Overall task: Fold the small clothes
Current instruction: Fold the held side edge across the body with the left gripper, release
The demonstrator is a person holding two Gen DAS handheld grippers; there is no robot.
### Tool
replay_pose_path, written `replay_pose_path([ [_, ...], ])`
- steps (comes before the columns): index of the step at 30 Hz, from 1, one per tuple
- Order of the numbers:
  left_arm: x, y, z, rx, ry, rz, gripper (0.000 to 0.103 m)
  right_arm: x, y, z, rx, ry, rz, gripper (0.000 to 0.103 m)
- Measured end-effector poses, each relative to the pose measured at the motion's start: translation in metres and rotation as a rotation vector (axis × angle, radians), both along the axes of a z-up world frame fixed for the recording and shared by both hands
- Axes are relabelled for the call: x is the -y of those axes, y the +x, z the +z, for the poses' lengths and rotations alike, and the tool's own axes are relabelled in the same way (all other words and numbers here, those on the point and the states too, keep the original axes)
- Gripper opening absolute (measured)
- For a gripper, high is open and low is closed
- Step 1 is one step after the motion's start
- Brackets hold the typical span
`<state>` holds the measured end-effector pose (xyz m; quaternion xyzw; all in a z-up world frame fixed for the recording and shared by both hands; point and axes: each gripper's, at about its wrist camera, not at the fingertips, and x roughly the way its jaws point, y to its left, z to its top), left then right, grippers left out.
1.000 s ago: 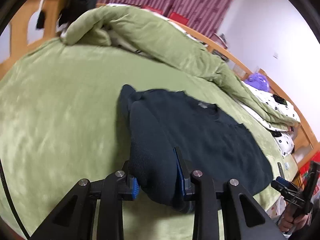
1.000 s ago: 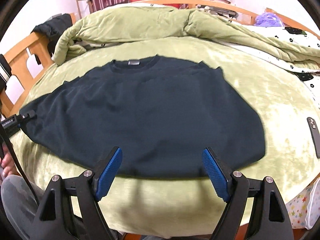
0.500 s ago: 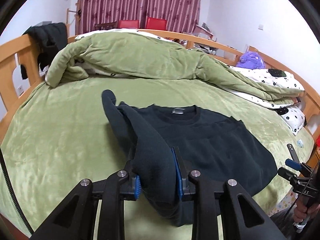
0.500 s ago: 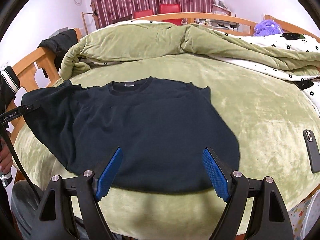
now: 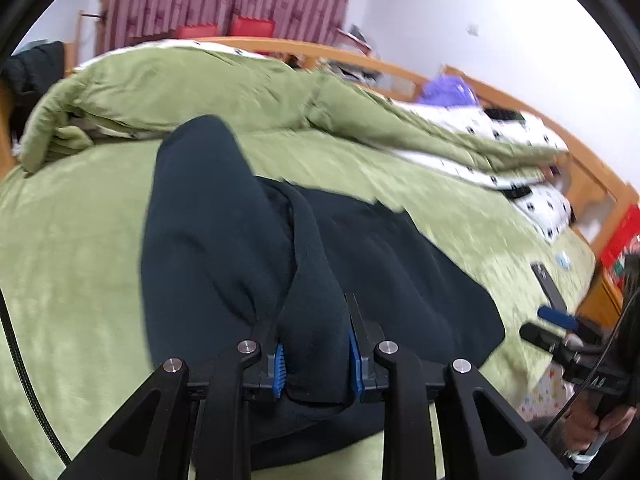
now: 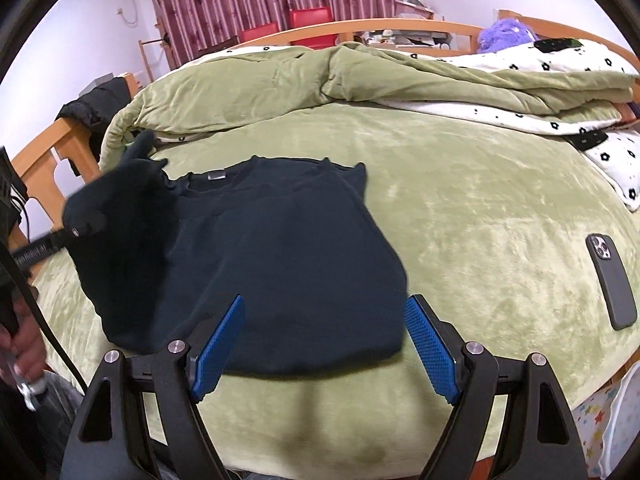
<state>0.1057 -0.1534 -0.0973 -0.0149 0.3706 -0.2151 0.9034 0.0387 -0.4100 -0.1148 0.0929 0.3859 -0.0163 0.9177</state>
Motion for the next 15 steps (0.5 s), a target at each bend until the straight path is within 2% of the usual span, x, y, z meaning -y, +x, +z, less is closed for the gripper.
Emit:
replay_pose_path([
  [4,0.023,-0.006,-0.031,-0.064,0.019,-0.073,0.022,0.006,-0.007,-0.005,-0.009,0.011,-0.022,0.081],
  [7,0.022,-0.01,-0.043,-0.089,0.037,-0.089,0.024,0.003,-0.009,-0.008,-0.021,0.018,-0.029,0.081],
  [10,0.006,-0.011,-0.038,-0.115,-0.029,-0.112,0.031,-0.006,-0.006,-0.004,-0.019,0.032,-0.013,0.081],
  [11,-0.004,-0.013,-0.032,-0.122,-0.06,-0.12,0.034,-0.011,-0.005,-0.001,-0.011,0.041,-0.001,0.081],
  [13,-0.022,-0.019,-0.022,-0.103,-0.084,-0.126,0.049,-0.022,-0.003,0.007,0.014,0.057,0.021,0.081],
  [14,-0.03,-0.023,-0.017,-0.078,-0.091,-0.124,0.06,-0.029,-0.001,0.012,0.031,0.066,0.035,0.081],
  [15,-0.035,-0.026,-0.014,-0.054,-0.094,-0.123,0.063,-0.036,0.001,0.017,0.046,0.077,0.051,0.081],
])
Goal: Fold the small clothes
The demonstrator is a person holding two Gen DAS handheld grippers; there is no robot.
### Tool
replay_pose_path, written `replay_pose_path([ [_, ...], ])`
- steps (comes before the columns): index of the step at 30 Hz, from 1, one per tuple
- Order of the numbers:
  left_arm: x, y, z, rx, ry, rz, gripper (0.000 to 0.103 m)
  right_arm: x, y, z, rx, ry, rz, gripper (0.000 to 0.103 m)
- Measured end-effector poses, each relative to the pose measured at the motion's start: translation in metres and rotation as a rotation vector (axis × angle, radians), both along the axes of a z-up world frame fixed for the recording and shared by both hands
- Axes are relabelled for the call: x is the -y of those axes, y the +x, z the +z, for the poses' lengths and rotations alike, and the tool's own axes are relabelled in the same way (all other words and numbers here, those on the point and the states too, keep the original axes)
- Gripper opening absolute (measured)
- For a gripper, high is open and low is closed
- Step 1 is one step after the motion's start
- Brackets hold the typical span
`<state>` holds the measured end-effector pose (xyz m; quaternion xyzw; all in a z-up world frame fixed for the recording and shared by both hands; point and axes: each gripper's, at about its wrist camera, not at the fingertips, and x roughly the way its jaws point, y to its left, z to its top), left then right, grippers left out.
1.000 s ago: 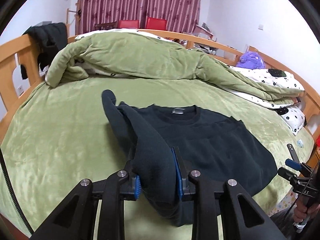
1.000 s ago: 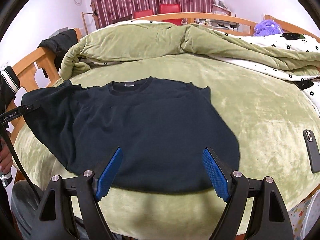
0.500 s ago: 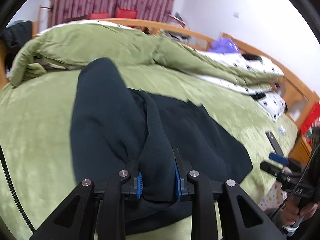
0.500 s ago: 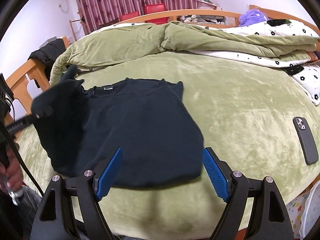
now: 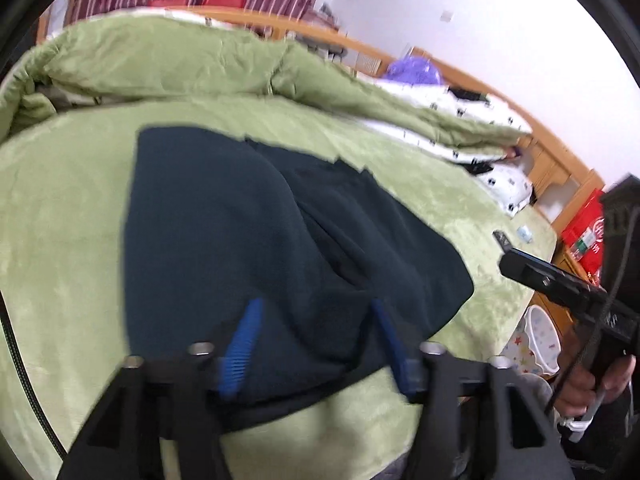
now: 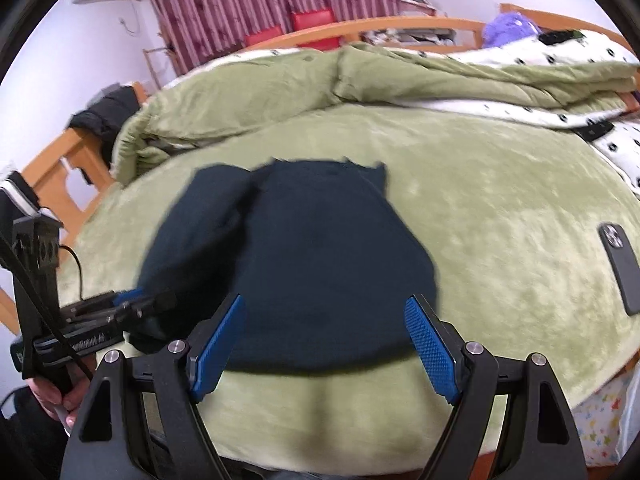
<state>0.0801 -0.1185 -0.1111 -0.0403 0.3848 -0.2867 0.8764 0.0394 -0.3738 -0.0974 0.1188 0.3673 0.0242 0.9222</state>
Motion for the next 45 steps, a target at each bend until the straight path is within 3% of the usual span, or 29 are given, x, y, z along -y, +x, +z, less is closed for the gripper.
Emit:
replay_pose_path([
  [6,-0.047,0.001,0.001,0.034,0.067,0.116,0.063,-0.05,0.017,0.011,0.041,0.062,0.086,0.082],
  [10,-0.08,0.017,-0.011,0.015,0.15,0.245,0.063,-0.083,0.037,-0.009,-0.011,0.039,0.118,0.082],
  [16,-0.111,0.036,-0.024,-0.016,0.121,0.326,0.063,-0.11,0.073,-0.051,-0.081,0.035,0.134,0.081],
  [18,-0.115,0.038,-0.027,-0.013,0.124,0.345,0.063,-0.116,0.086,-0.061,-0.091,0.017,0.129,0.073],
  [19,-0.117,0.039,-0.029,-0.009,0.128,0.356,0.063,-0.118,0.093,-0.065,-0.092,0.009,0.123,0.065],
  [21,-0.12,0.039,-0.03,-0.001,0.135,0.372,0.063,-0.119,0.106,-0.071,-0.088,0.017,0.119,0.042],
  [22,-0.122,0.04,-0.031,0.0,0.141,0.383,0.063,-0.12,0.111,-0.072,-0.083,0.025,0.134,0.024],
  [25,-0.129,0.042,-0.033,-0.007,0.125,0.404,0.063,-0.12,0.109,-0.058,0.018,-0.034,0.162,0.014],
  [28,-0.133,0.044,-0.033,-0.013,0.102,0.422,0.063,-0.096,0.086,-0.023,0.148,-0.043,0.146,0.012],
  [31,-0.133,0.046,-0.034,-0.019,0.091,0.416,0.063,-0.066,0.068,-0.001,0.198,-0.139,0.077,0.012],
  [33,-0.128,0.046,-0.034,-0.016,0.092,0.404,0.063,-0.032,0.065,-0.001,0.164,-0.17,0.016,0.012],
  [36,-0.118,0.045,-0.034,-0.008,0.113,0.383,0.063,0.014,0.069,-0.025,0.026,-0.226,-0.107,0.012],
  [40,-0.106,0.044,-0.036,-0.008,0.14,0.36,0.063,0.052,0.074,-0.064,-0.095,-0.143,-0.147,0.017],
  [42,-0.101,0.043,-0.039,-0.013,0.153,0.35,0.063,0.046,0.076,-0.063,-0.094,-0.175,-0.149,0.022],
  [43,-0.1,0.042,-0.04,-0.014,0.155,0.347,0.063,0.04,0.072,-0.055,-0.06,-0.217,-0.161,0.028],
  [45,-0.097,0.041,-0.042,-0.022,0.156,0.336,0.063,0.036,0.064,-0.04,0.013,-0.258,-0.186,0.03],
])
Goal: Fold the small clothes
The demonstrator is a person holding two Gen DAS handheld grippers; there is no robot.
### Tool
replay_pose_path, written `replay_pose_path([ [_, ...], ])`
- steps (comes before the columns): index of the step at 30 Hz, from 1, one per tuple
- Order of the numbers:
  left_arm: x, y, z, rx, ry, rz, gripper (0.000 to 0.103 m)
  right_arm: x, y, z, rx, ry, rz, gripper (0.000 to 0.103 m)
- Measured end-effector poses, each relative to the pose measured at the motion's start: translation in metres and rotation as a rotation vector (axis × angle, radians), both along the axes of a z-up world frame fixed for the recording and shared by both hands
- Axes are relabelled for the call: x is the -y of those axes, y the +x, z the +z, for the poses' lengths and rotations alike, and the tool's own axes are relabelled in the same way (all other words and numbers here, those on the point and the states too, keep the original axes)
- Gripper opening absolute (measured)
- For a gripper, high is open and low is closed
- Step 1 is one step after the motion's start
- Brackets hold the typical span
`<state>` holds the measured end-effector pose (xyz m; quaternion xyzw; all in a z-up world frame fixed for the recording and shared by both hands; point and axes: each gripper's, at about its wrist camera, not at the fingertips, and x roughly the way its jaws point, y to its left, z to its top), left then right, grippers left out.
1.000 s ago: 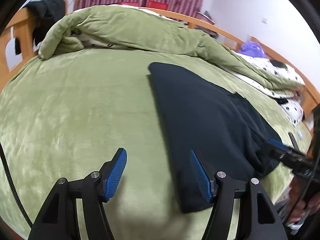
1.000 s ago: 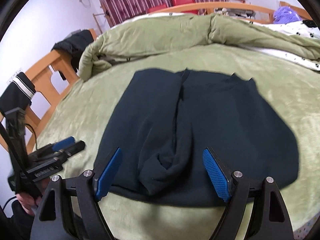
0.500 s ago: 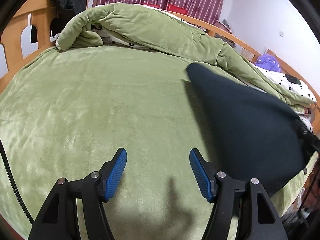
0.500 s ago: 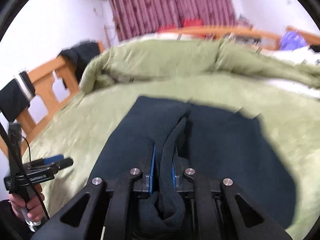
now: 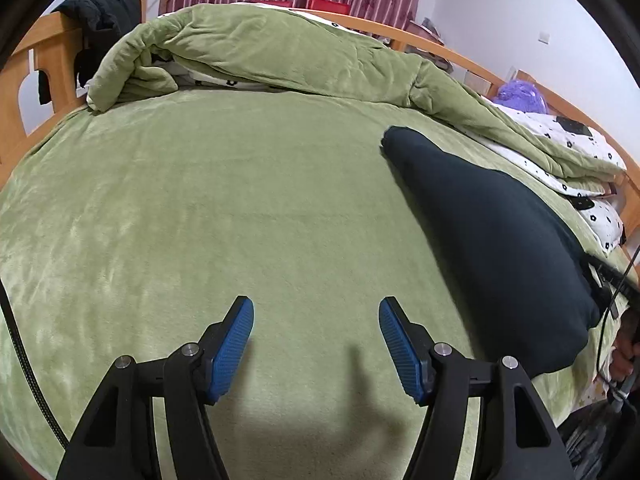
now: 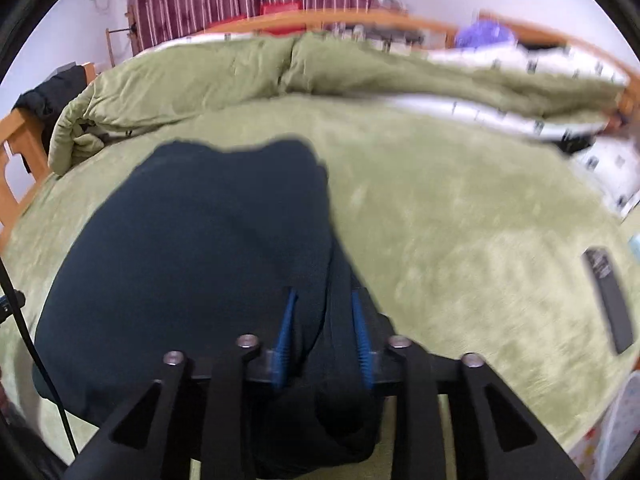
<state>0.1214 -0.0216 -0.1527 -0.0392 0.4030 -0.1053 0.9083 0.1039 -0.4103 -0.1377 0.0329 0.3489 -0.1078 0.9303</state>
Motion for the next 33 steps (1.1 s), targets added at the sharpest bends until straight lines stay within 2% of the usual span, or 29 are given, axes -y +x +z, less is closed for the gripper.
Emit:
replay_pose_path([
  [1,0.001,0.0,-0.001,-0.004,-0.001,-0.003,0.063,-0.003,-0.004,0.007,0.039,-0.01,0.011,0.03],
  [4,0.004,-0.001,-0.002,-0.011,0.002,-0.008,0.063,-0.012,-0.011,0.009,0.08,0.017,0.096,0.031],
  [5,0.005,-0.002,-0.001,-0.008,0.006,-0.01,0.063,-0.017,-0.012,0.005,0.08,0.016,0.122,0.031],
  [7,0.006,-0.003,0.001,-0.002,0.007,-0.011,0.063,-0.029,-0.007,-0.007,0.026,-0.039,0.162,0.03],
  [9,0.007,-0.003,0.001,-0.002,0.007,-0.013,0.063,-0.03,0.002,-0.032,-0.086,-0.087,0.129,0.027],
  [10,0.008,-0.003,0.001,-0.005,0.008,-0.014,0.063,-0.025,0.005,-0.042,-0.12,-0.074,0.105,0.027],
  [12,0.009,-0.002,0.001,-0.006,0.007,-0.013,0.063,-0.014,0.006,-0.043,-0.125,-0.028,0.069,0.027],
  [14,0.011,-0.002,0.001,-0.009,0.004,-0.011,0.064,-0.01,0.002,-0.035,-0.124,-0.007,0.051,0.019],
  [18,0.025,-0.002,0.007,0.0,0.009,-0.028,0.064,-0.006,-0.001,-0.016,-0.097,0.008,0.046,0.018],
  [21,0.04,0.001,0.017,0.01,-0.02,-0.053,0.067,0.0,-0.002,-0.003,-0.059,0.019,0.058,0.024],
  [25,0.066,0.006,0.03,0.035,-0.078,-0.105,0.073,0.008,0.01,0.004,-0.041,0.047,0.098,0.04],
  [28,0.088,0.01,0.028,0.024,-0.089,-0.148,0.073,0.007,0.014,-0.008,-0.085,0.026,0.145,0.039],
  [30,0.102,0.011,0.022,0.01,-0.072,-0.175,0.073,0.01,0.019,-0.027,-0.16,-0.022,0.128,0.038],
  [33,0.118,0.01,0.008,0.0,-0.026,-0.191,0.073,0.021,0.016,-0.042,-0.172,0.032,0.107,0.037],
])
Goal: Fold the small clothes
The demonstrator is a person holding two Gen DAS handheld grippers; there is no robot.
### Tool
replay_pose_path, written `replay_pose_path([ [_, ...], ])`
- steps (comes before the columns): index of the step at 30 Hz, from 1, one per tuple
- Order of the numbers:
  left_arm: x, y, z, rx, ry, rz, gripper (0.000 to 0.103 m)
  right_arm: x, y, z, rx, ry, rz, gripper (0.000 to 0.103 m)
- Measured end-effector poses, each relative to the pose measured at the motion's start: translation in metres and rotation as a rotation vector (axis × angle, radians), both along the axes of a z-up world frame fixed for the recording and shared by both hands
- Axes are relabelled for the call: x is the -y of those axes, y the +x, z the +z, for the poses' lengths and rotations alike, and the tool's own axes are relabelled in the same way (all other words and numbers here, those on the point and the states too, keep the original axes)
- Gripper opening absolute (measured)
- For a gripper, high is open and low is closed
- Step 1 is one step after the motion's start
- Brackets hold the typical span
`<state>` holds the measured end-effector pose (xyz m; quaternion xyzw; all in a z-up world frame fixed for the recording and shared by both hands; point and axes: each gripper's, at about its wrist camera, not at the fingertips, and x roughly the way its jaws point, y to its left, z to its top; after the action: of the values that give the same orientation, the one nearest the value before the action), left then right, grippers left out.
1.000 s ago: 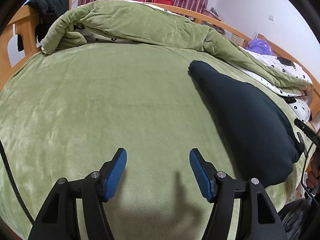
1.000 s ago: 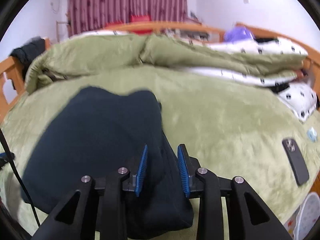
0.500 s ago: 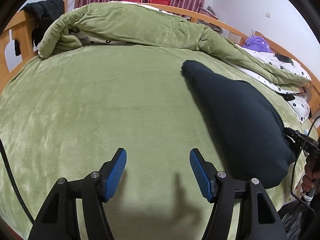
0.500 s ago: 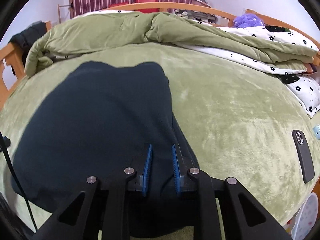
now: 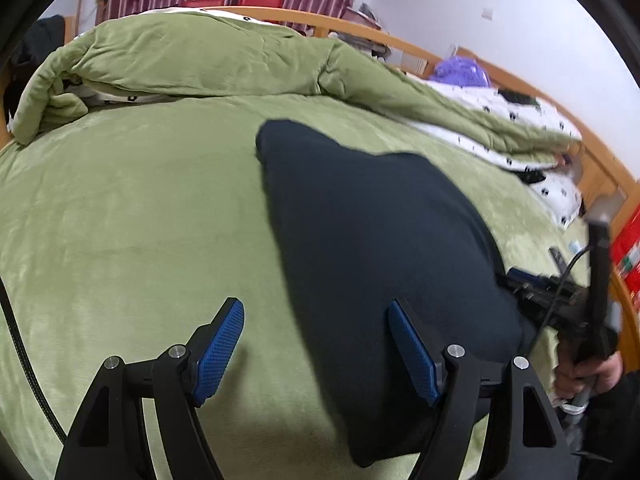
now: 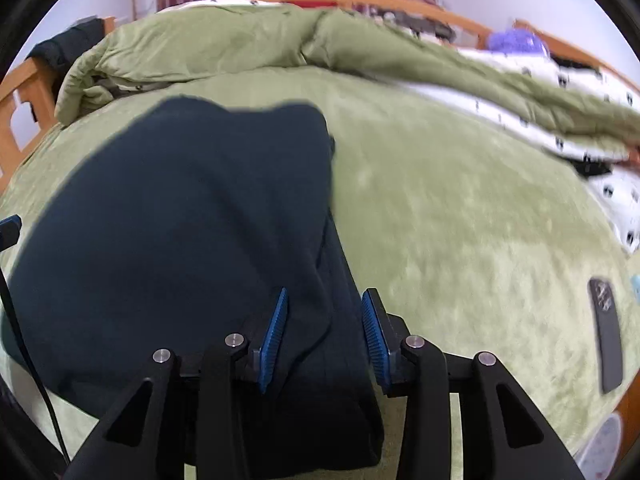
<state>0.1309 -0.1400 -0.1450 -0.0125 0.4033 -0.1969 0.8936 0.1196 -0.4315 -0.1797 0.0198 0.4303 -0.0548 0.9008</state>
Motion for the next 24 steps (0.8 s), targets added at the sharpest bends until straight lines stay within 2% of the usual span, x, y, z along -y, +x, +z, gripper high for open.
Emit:
replay_pose_path([
  [5,0.005,0.001,-0.018,-0.029,0.066,-0.006,0.074,-0.004,-0.003,0.007,0.008,-0.019,0.001,0.037],
  [11,0.001,0.002,-0.025,-0.035,0.055,-0.005,0.079,0.001,0.013,0.041,0.123,0.066,-0.002,0.037],
  [14,0.0,0.005,-0.028,-0.037,0.042,-0.004,0.082,-0.004,0.033,0.046,0.14,0.085,0.018,0.038],
  [16,-0.002,0.007,-0.03,-0.044,0.027,-0.002,0.083,-0.005,0.045,0.039,0.124,0.081,0.017,0.038],
  [18,-0.002,0.009,-0.032,-0.051,0.011,-0.008,0.084,-0.006,0.063,0.017,0.039,0.037,-0.013,0.038],
  [20,-0.002,0.011,-0.032,-0.055,0.007,-0.011,0.084,-0.003,0.072,-0.001,-0.018,0.057,-0.043,0.037],
  [24,-0.002,0.01,-0.032,-0.041,0.015,-0.009,0.084,-0.001,0.068,0.005,0.004,0.042,-0.05,0.038],
])
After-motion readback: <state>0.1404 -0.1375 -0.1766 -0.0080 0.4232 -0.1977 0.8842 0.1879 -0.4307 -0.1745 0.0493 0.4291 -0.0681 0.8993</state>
